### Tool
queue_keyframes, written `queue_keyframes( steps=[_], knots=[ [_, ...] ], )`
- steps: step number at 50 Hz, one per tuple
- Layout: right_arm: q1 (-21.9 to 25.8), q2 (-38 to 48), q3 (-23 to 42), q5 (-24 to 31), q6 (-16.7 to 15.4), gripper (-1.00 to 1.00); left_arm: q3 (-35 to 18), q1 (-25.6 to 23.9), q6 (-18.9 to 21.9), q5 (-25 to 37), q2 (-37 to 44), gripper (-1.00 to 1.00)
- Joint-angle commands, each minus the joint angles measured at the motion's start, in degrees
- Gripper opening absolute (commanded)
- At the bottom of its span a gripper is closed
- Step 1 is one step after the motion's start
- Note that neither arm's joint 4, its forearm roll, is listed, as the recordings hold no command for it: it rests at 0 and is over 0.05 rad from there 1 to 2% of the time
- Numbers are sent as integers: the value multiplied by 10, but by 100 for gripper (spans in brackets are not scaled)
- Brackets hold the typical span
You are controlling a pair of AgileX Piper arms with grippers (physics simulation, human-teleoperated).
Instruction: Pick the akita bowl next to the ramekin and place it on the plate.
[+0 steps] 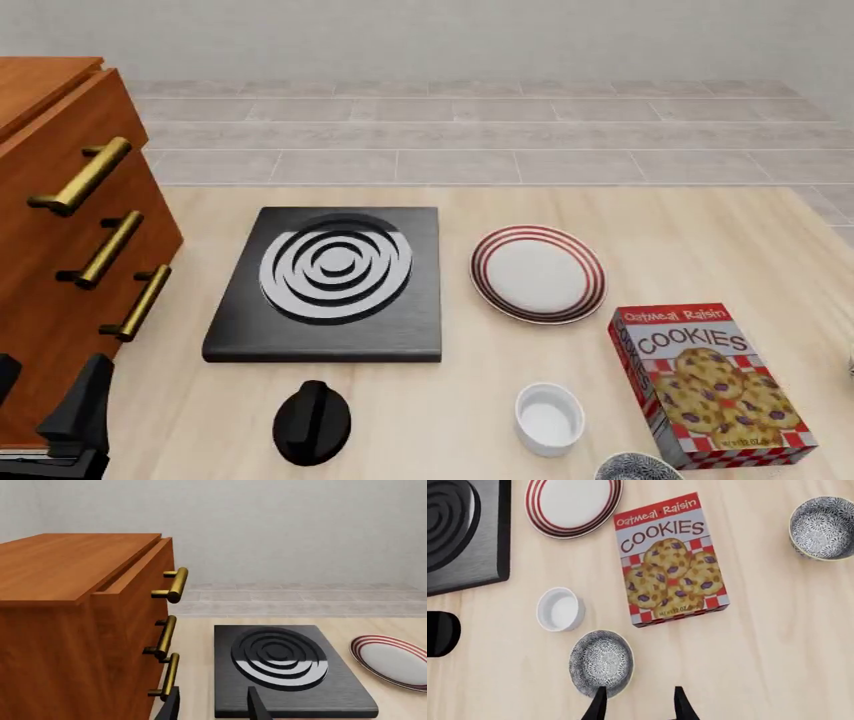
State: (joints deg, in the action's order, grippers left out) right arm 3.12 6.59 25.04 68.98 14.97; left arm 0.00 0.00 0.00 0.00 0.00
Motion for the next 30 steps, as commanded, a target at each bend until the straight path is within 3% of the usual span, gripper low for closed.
queue_keyframes(
  steps=[1,30],
  knots=[
    [21,3,-38,-35,21,100,0,0,0,0,0,100],
    [34,76,-126,-177,46,100,0,0,0,0,0,100]
  ],
)
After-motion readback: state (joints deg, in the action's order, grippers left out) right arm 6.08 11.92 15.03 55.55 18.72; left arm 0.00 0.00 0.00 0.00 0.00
